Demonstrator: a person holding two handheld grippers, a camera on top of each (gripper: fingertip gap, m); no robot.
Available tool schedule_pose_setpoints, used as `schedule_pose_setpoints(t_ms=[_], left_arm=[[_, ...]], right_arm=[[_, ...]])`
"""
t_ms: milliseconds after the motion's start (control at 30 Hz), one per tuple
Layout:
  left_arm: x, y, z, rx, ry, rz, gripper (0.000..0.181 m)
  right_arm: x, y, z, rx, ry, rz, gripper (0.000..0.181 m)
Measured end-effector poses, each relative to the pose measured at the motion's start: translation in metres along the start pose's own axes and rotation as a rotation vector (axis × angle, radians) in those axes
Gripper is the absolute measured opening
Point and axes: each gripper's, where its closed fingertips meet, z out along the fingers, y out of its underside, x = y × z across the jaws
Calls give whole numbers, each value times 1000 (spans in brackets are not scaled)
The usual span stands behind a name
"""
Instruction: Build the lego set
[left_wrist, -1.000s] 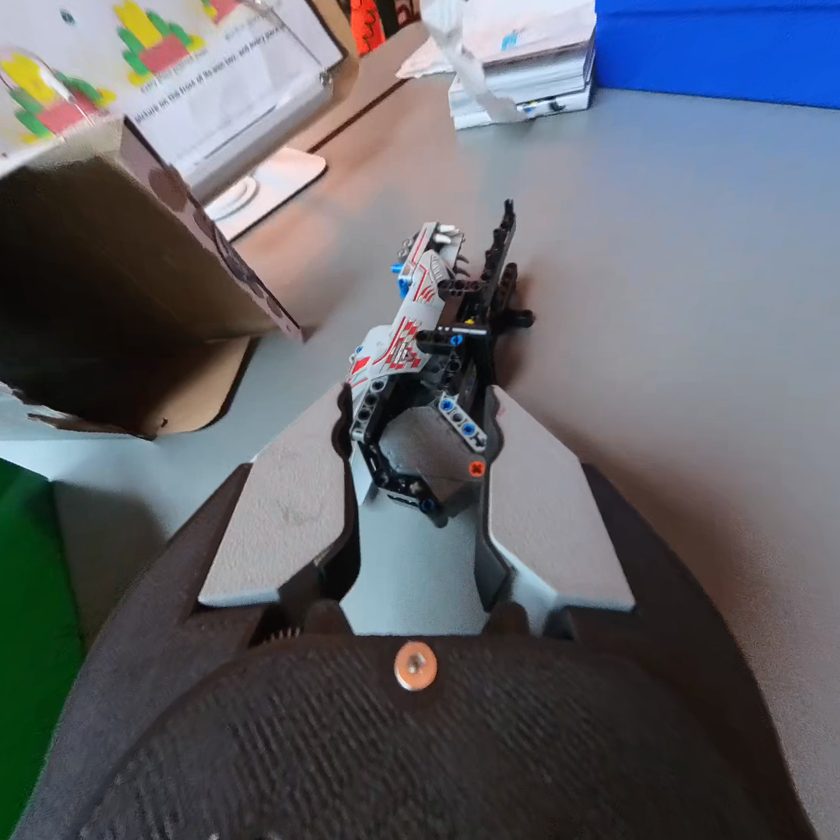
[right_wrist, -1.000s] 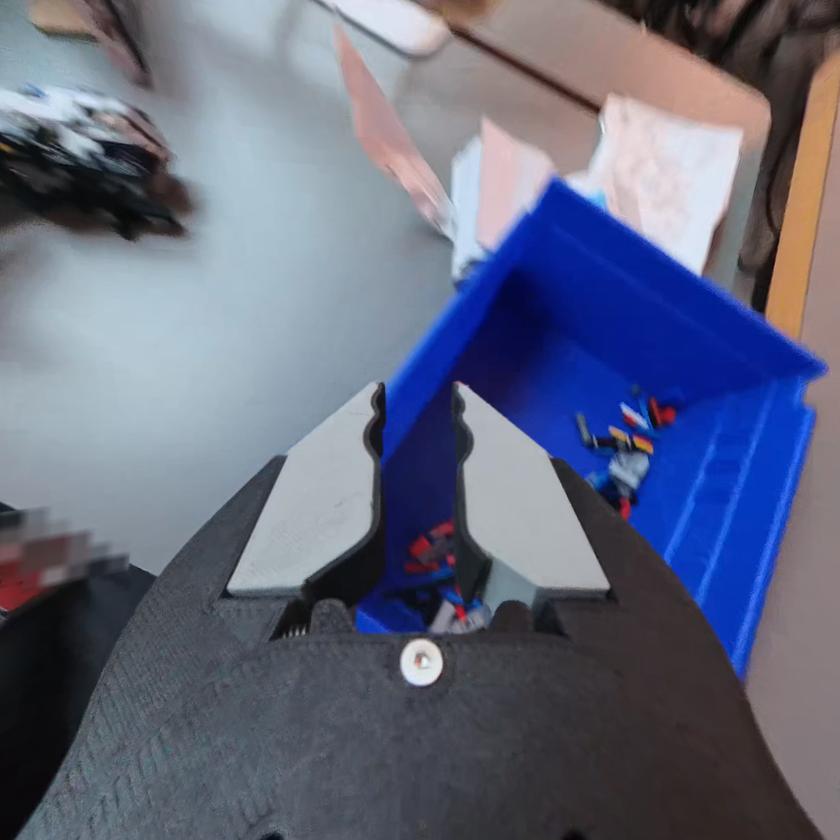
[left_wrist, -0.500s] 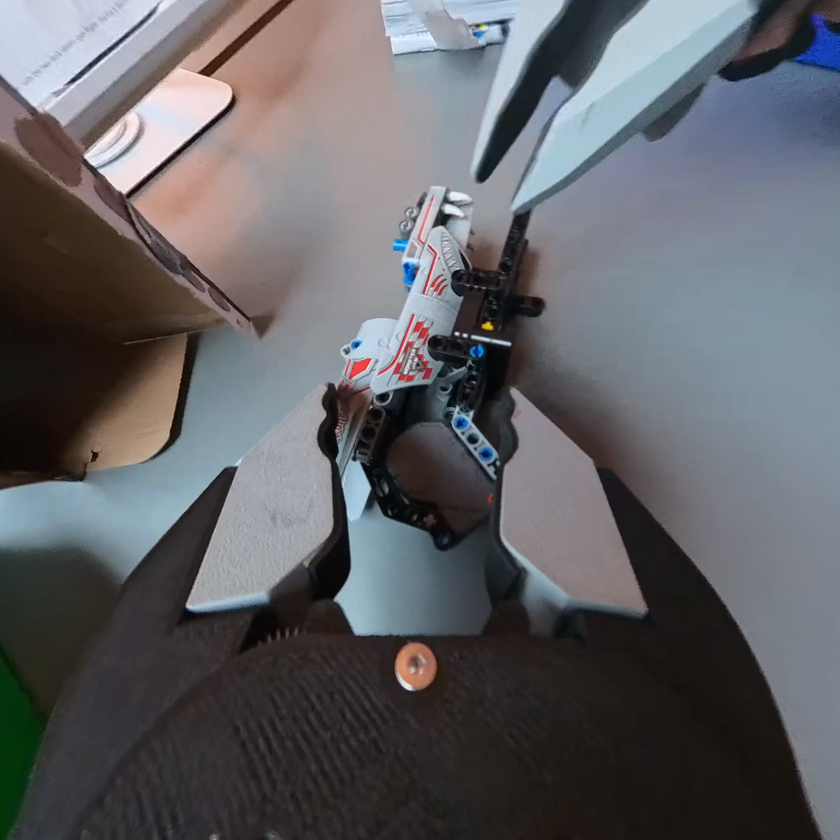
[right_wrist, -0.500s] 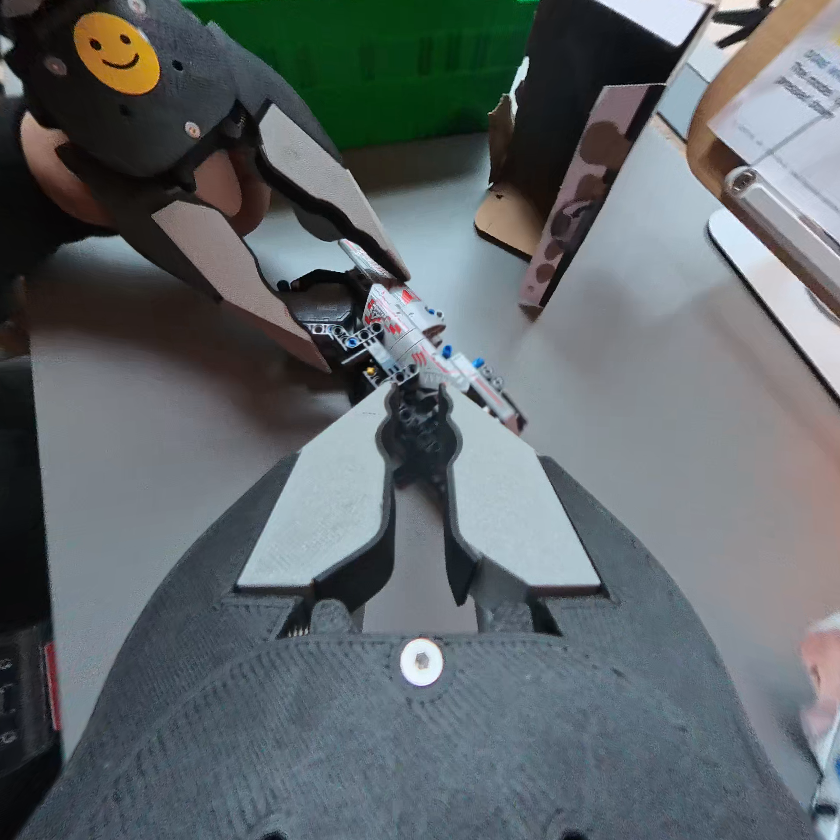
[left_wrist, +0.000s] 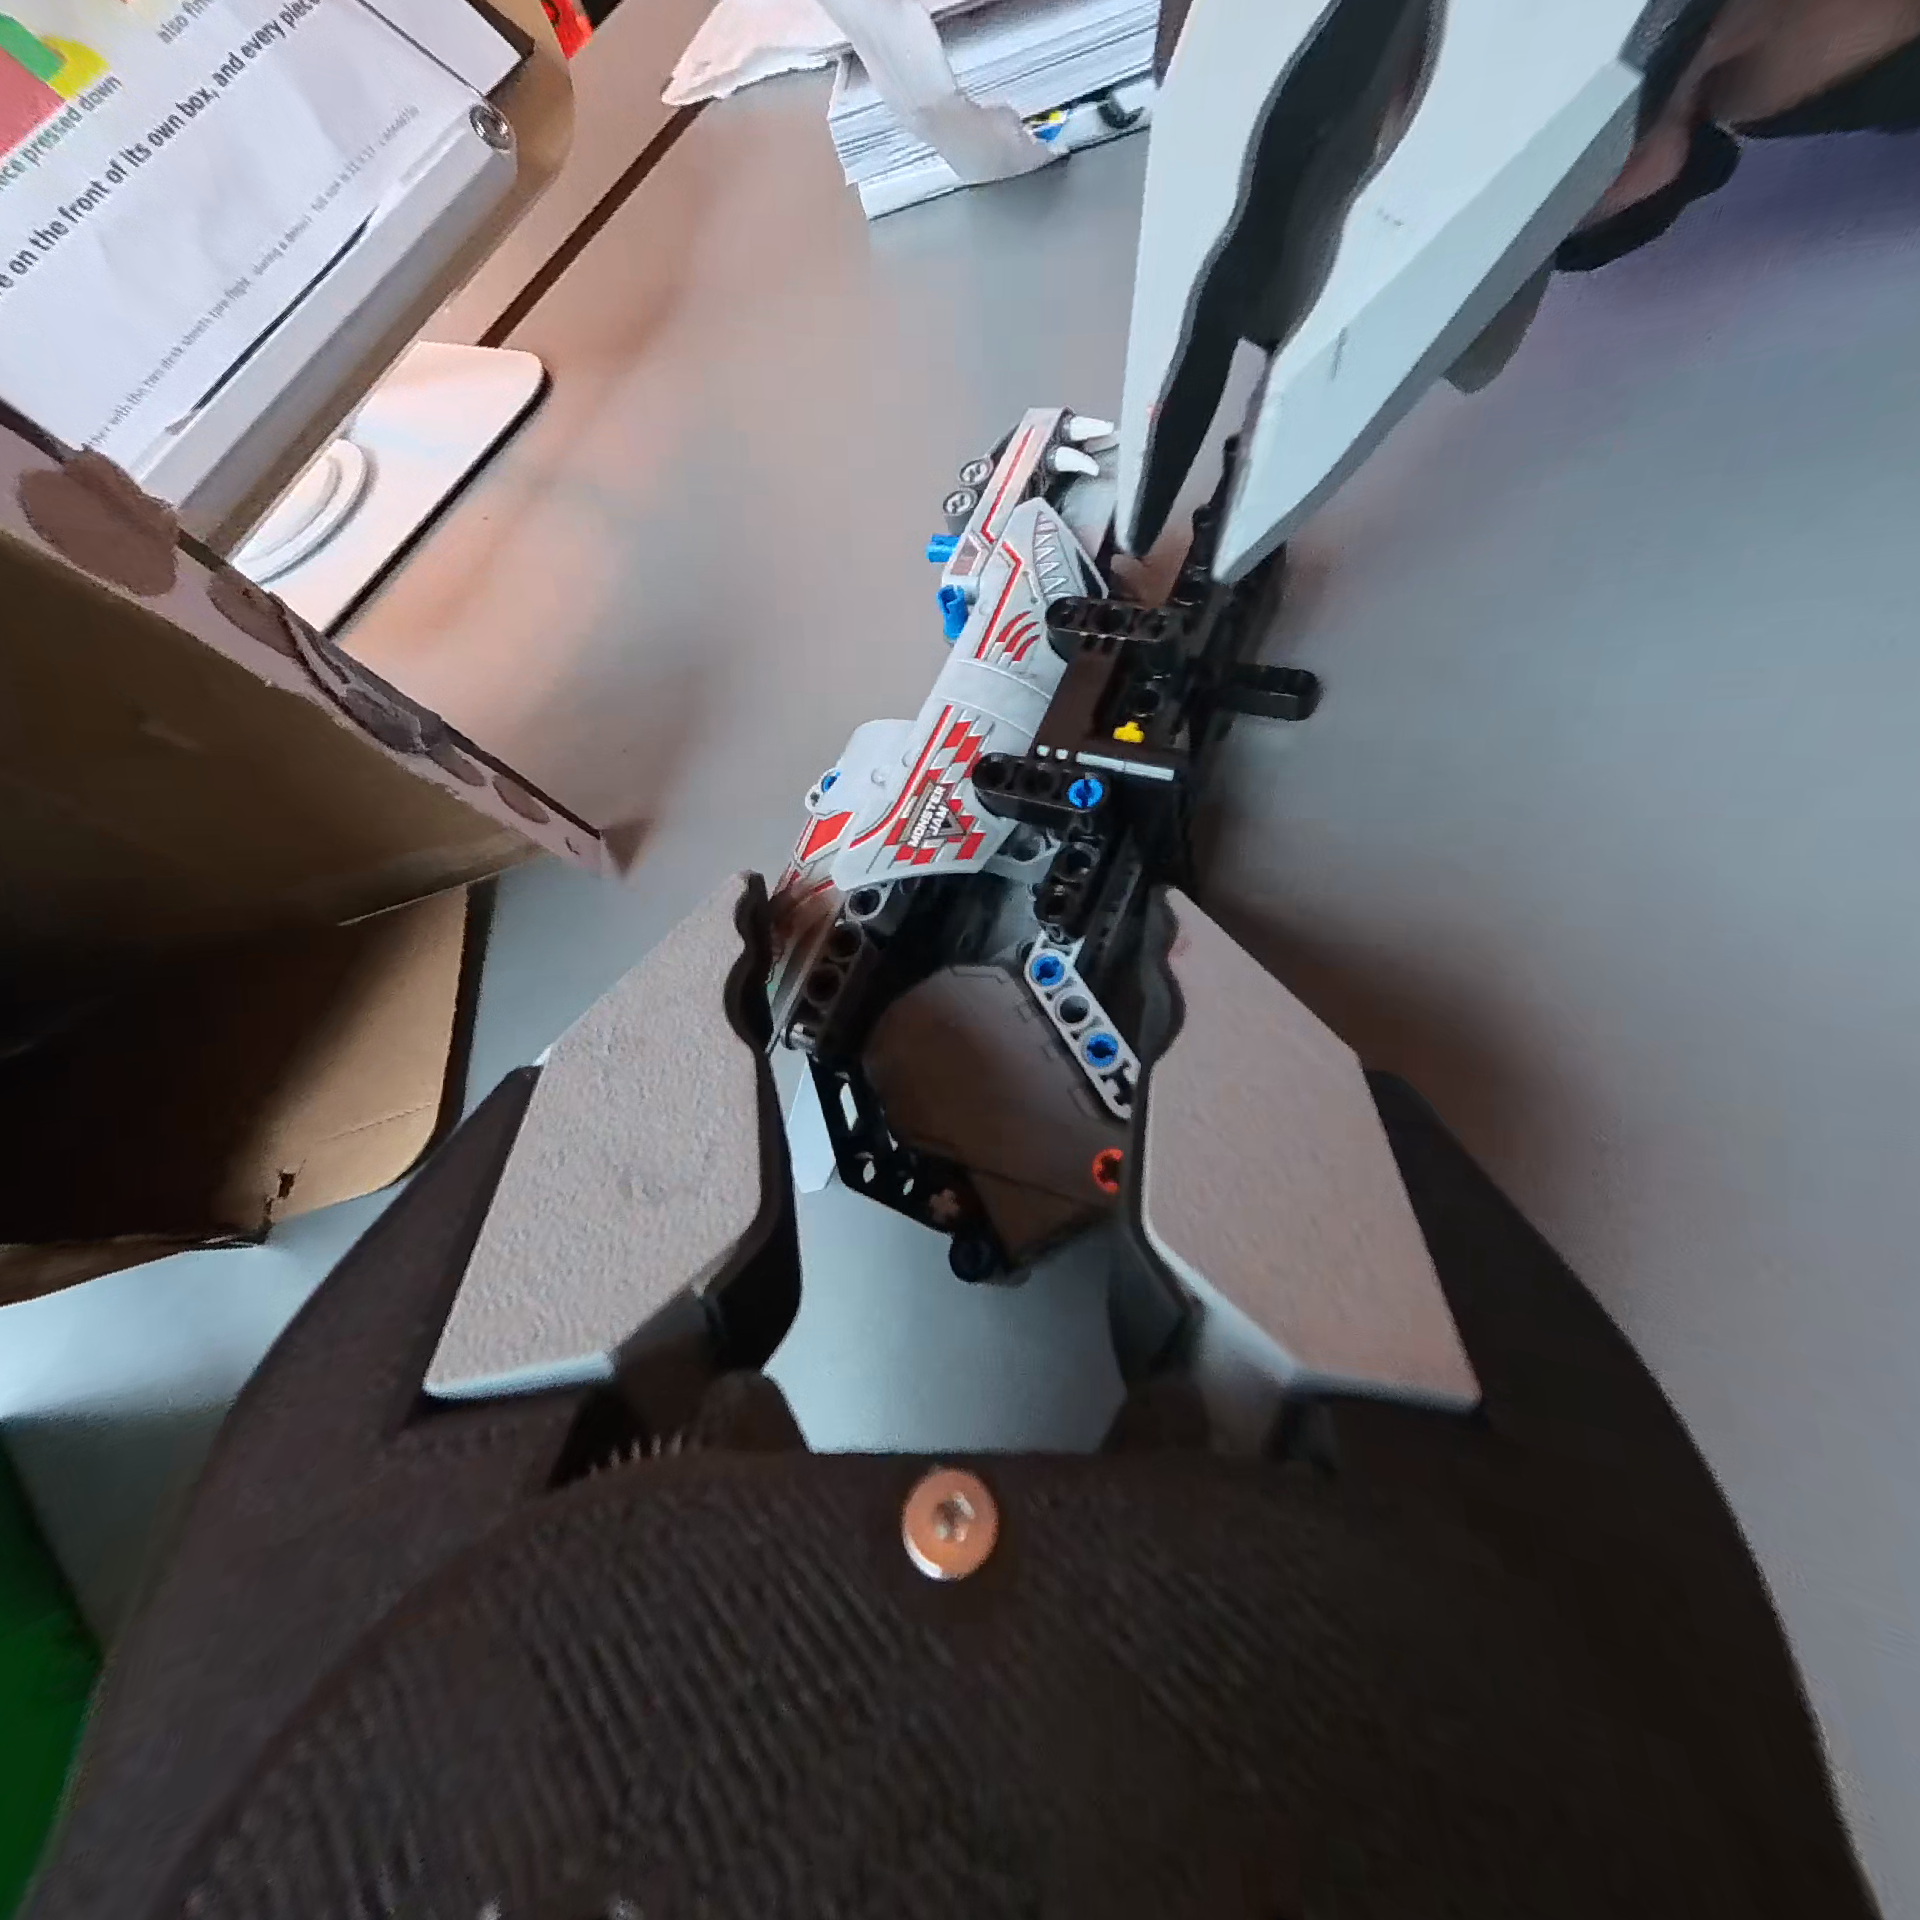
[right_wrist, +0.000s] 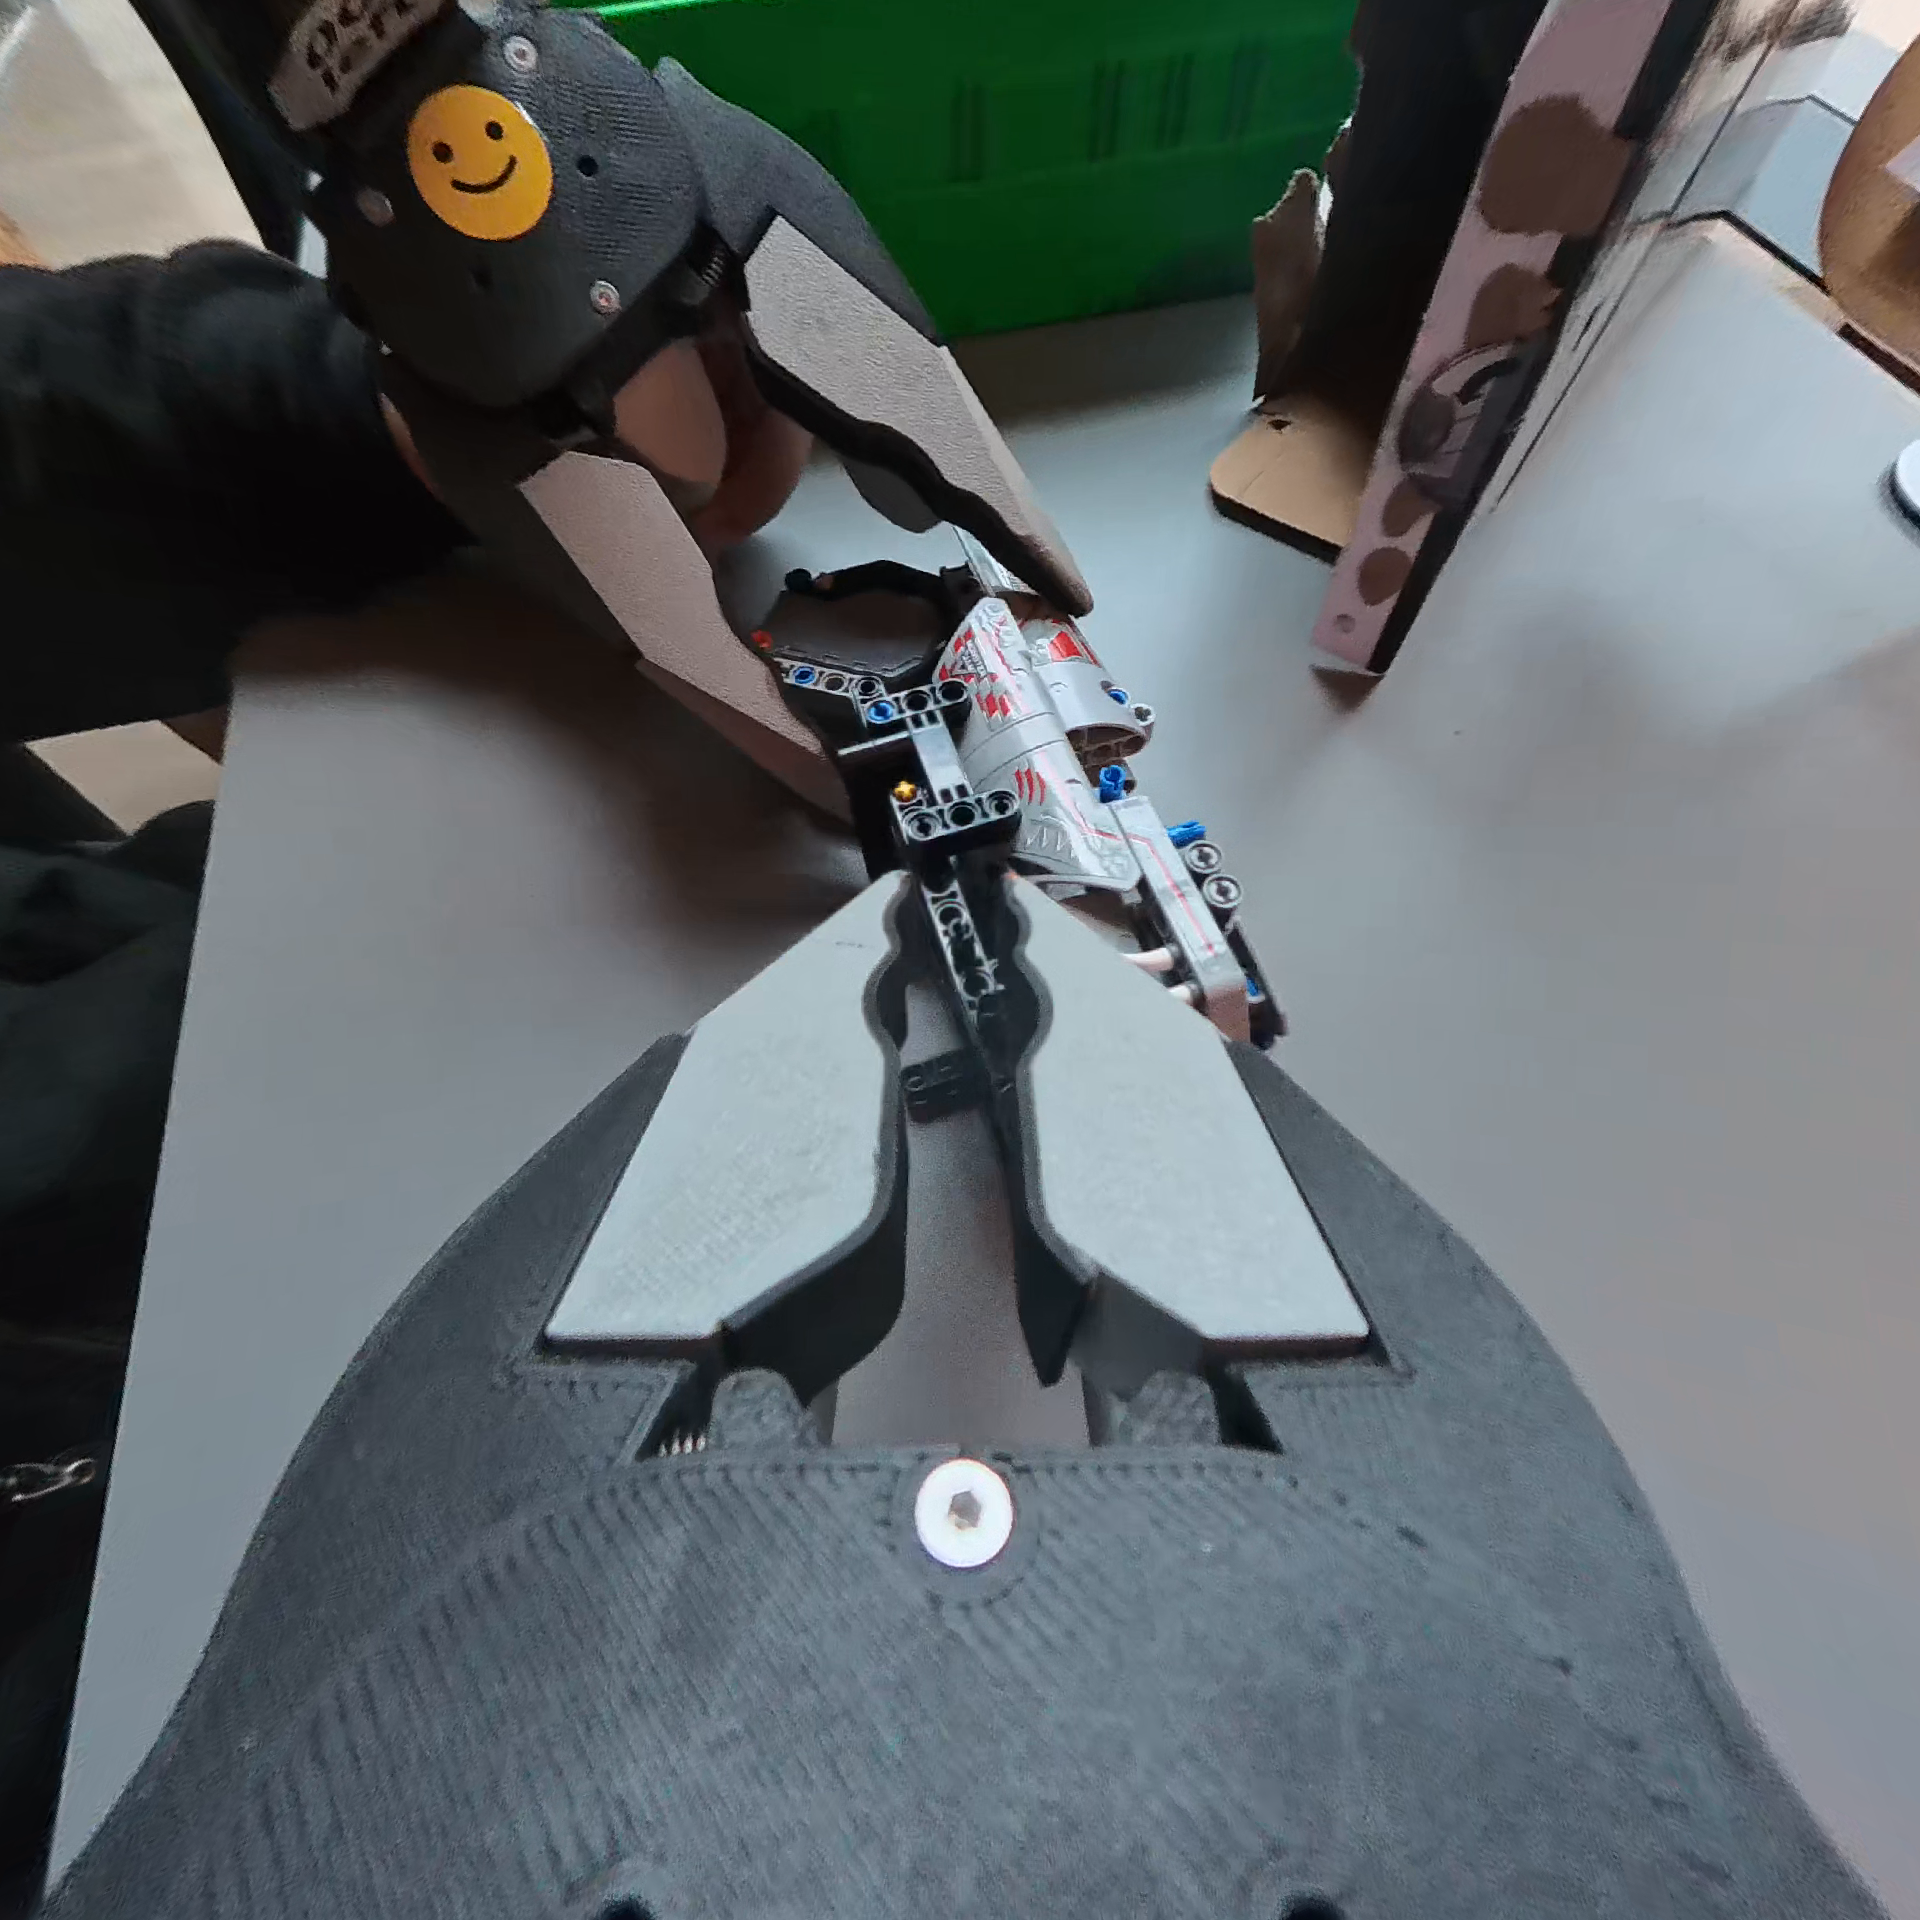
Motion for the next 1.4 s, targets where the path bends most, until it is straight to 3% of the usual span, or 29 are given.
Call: schedule_pose_setpoints(t_ms=[200,367,500,600,767,867,1033,1067,1200,1400], left_arm=[[-1,-1,-1,7,-1,-41,69],[-2,-4,-7,19,30,-201,65],[0,-2,-15,-59,32,-278,63],[0,-2,-19,-99,47,-231,61],[9,19,-10,-177,149,-239,87],[7,18,-5,-156,146,-228,89],[9,14,-5,-103,198,-297,85],[6,12,-7,-90,209,-337,71],[4,11,-8,-34,271,-451,70],[6,10,-8,-66,212,-325,68]], right_arm=[[6,4,4,-36,80,-63,14],[7,-5,1,0,143,-156,13],[3,-4,6,1,118,-139,14],[9,0,7,-11,140,-127,14],[10,0,6,15,86,-48,15],[8,-1,6,29,66,-31,13],[7,-3,3,51,29,5,13],[6,-4,1,64,16,14,14],[11,-10,-8,107,28,36,13],[4,-16,-17,141,-5,2,11]])
